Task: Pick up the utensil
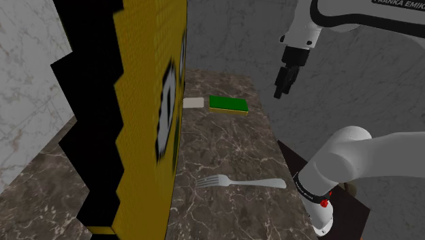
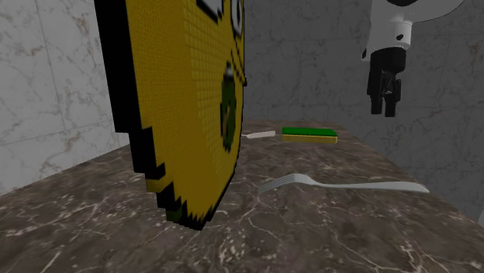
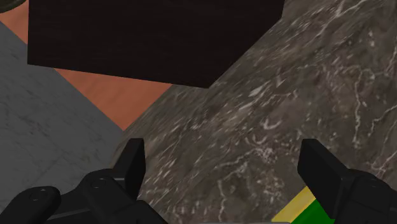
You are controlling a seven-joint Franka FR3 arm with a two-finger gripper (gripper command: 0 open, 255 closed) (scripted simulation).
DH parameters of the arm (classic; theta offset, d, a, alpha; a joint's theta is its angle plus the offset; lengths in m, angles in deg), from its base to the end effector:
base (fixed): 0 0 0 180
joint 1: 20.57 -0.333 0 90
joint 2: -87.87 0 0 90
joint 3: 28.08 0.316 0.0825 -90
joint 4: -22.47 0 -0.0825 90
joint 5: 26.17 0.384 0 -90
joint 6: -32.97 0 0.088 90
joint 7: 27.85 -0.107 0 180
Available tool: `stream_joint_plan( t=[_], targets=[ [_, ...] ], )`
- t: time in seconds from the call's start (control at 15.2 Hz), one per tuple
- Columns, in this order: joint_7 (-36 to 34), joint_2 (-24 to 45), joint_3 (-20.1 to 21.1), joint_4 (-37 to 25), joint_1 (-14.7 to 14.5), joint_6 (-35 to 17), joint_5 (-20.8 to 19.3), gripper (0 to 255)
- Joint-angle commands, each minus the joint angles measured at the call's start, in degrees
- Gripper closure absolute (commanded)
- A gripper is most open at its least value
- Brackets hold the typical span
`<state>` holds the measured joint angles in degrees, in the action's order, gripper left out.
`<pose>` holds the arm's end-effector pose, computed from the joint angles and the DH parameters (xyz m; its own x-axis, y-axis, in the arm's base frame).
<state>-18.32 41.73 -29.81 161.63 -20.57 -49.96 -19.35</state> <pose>0.2852 0.0031 0.5538 0.9756 0.1617 -0.1486 0.1364 -0.9765 -0.1671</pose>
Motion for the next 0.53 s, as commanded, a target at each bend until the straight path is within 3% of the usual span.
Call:
stream_joint_plan(
  t=[0.0,0.46],
  targets=[
    [0.00,0.00,0.00,0.00,0.00,0.00,0.00,0],
    [2.19,11.91,4.54,-6.21,-4.52,-8.84,2.00,0]
  ],
)
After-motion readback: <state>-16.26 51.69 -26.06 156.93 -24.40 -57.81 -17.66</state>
